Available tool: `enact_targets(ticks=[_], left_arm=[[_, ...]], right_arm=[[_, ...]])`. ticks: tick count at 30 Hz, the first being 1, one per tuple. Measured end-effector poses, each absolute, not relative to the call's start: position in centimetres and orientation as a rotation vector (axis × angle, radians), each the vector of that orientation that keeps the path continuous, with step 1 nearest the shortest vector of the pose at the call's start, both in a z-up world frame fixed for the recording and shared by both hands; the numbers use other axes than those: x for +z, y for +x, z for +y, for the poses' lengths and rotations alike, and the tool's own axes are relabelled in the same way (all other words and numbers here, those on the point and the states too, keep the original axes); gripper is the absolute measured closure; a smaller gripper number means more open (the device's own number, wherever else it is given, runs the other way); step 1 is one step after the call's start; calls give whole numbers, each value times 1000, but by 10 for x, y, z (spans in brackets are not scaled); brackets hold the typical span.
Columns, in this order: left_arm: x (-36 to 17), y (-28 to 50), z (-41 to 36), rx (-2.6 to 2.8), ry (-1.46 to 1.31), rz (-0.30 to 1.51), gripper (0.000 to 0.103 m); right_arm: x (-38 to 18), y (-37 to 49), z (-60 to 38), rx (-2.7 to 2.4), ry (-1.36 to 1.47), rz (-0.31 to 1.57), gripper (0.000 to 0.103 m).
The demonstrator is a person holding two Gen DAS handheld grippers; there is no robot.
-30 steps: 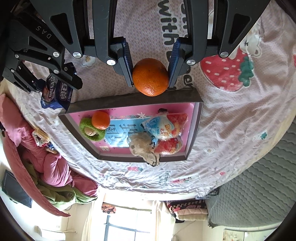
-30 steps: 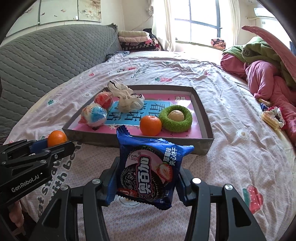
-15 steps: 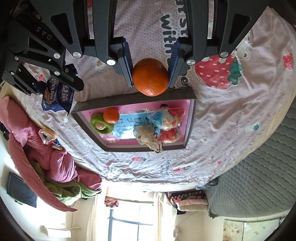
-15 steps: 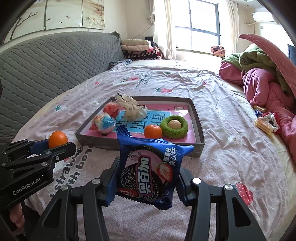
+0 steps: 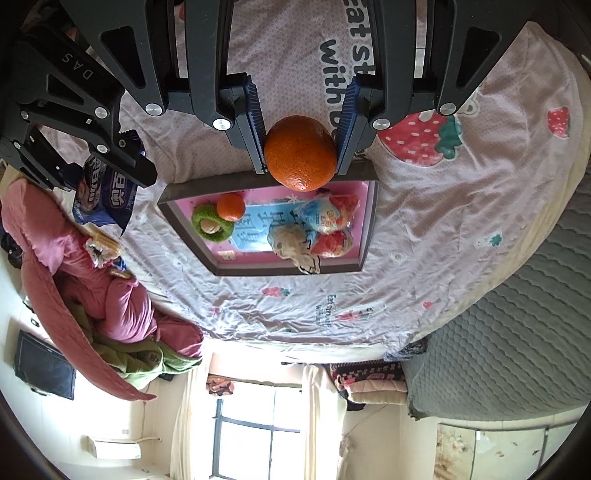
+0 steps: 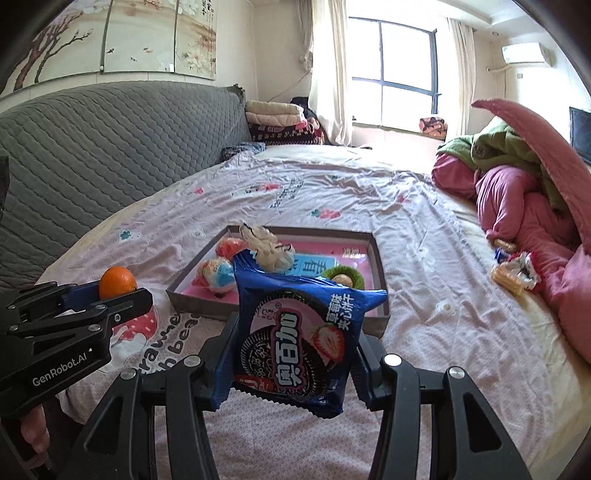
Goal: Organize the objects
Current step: 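Lift the mandarin with left tool while right tool lifts the snack packet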
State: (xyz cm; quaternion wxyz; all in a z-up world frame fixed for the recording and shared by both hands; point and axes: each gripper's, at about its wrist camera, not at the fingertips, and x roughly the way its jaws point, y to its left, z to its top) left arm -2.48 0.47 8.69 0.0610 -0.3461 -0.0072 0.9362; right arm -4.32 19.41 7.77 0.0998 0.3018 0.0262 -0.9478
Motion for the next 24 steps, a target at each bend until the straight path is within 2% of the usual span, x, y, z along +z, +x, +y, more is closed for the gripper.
enact_targets(ticks=[24], left_arm=[[131,-39,1,2889,-944,-22,67]], right_arm=[[125,-48,198,-2851,749,101,51]])
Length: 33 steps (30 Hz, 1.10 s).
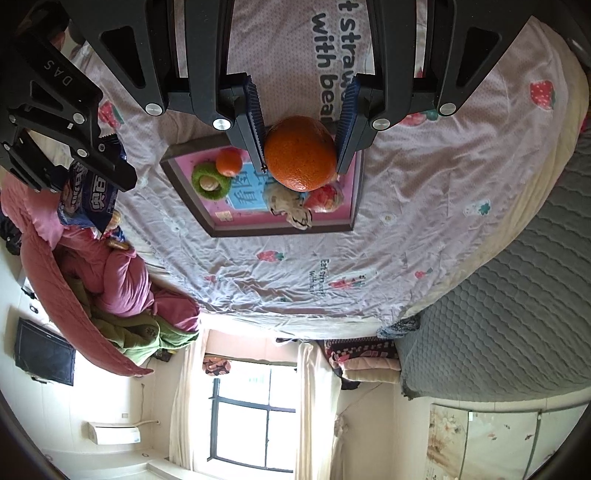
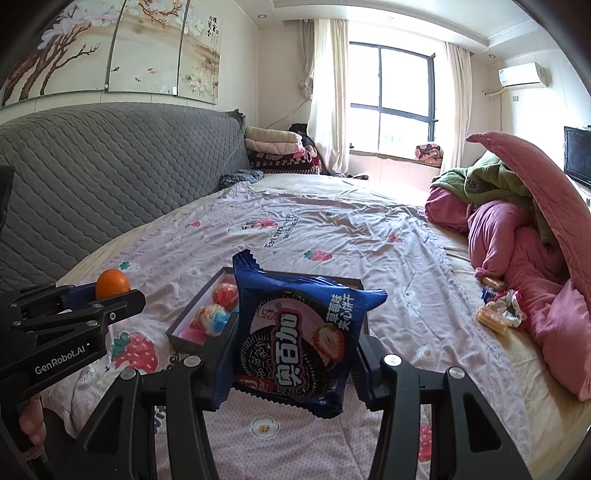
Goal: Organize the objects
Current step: 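Lift the mandarin with left tool while right tool lifts the snack packet, then carry the mandarin over the tray with left tool while right tool carries the packet there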
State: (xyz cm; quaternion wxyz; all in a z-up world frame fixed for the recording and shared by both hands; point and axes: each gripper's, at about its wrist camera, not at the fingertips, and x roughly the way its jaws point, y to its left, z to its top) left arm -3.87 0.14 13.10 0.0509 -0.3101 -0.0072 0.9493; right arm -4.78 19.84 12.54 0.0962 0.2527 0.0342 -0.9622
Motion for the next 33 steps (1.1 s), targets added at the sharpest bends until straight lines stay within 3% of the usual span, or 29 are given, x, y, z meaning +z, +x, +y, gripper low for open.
enact_targets(ticks=[33], left_arm=[[187,-151,12,2924,-808,-4,67]], right_arm=[[166,-137,211,-2897,644,193,51]])
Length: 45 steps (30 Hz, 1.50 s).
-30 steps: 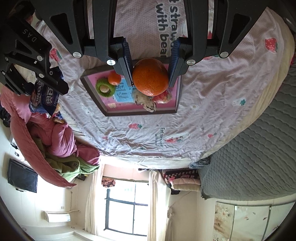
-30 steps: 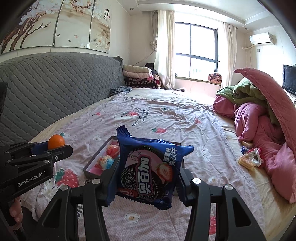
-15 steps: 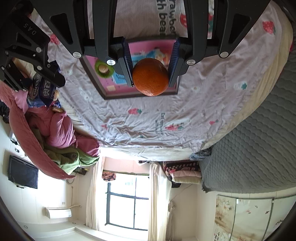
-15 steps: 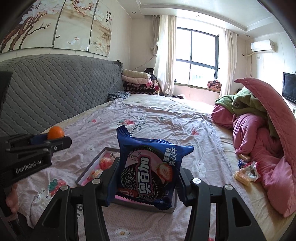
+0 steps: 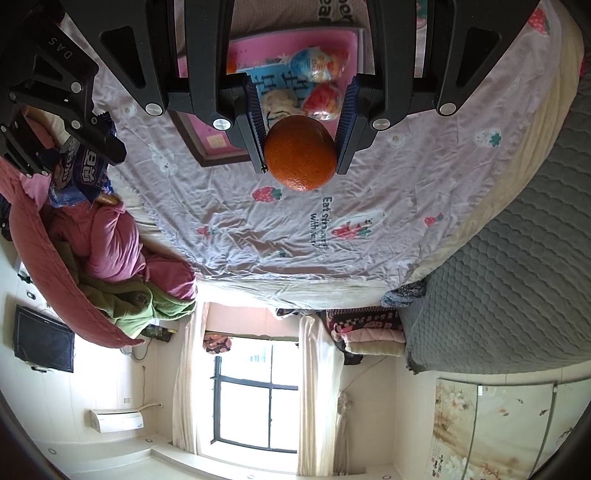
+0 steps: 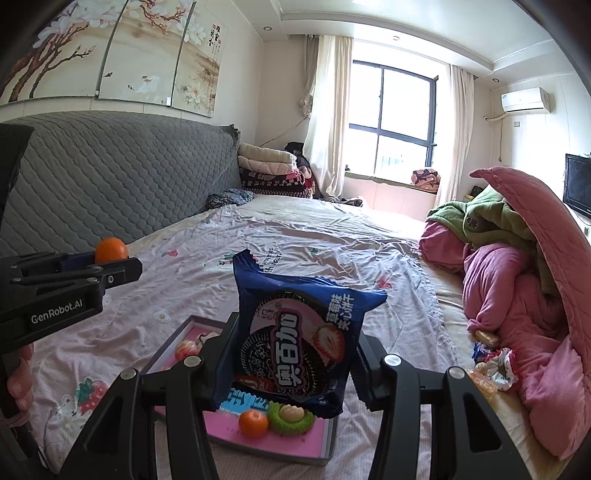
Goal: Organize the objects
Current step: 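Carry the mandarin over the tray with left tool while right tool carries the packet there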
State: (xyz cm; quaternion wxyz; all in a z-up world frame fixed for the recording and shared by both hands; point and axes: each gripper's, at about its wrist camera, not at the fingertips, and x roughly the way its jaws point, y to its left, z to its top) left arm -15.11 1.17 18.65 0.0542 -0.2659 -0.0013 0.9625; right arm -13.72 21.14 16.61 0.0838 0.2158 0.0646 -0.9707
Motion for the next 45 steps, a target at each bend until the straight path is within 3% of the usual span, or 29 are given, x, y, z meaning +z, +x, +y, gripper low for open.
enact_targets(ticks=[16,45], left_arm=[[164,-203,25,2899,-854,-17,67],[73,-260,39,2824,-1094,-2,67]], right_arm=[[149,-184,212,-2902,680,206,51],[73,-239,211,-2834,866,194,51]])
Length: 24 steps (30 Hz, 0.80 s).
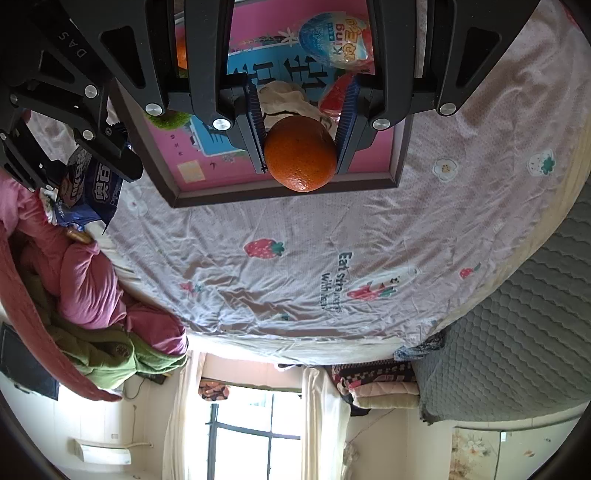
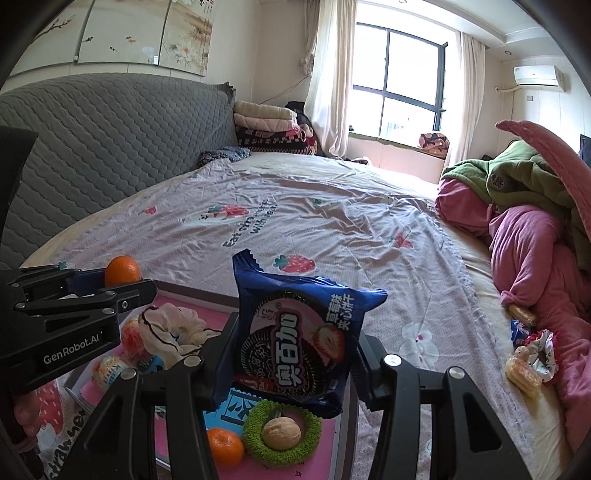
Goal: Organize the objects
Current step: 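Carry the mandarin over the tray with left tool while right tool carries the packet there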
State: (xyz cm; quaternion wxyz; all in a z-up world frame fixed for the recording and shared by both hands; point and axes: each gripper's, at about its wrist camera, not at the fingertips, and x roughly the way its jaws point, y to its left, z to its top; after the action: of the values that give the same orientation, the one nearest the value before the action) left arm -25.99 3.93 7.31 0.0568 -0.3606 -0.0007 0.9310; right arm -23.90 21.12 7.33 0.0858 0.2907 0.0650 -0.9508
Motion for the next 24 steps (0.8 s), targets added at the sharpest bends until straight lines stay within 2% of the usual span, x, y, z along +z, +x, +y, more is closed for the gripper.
enact_targets(ticks=[24], left_arm=[[15,-273,58,2742,-1246,39,67]], right_arm=[[23,-261,219,-2788,1013,187,51]])
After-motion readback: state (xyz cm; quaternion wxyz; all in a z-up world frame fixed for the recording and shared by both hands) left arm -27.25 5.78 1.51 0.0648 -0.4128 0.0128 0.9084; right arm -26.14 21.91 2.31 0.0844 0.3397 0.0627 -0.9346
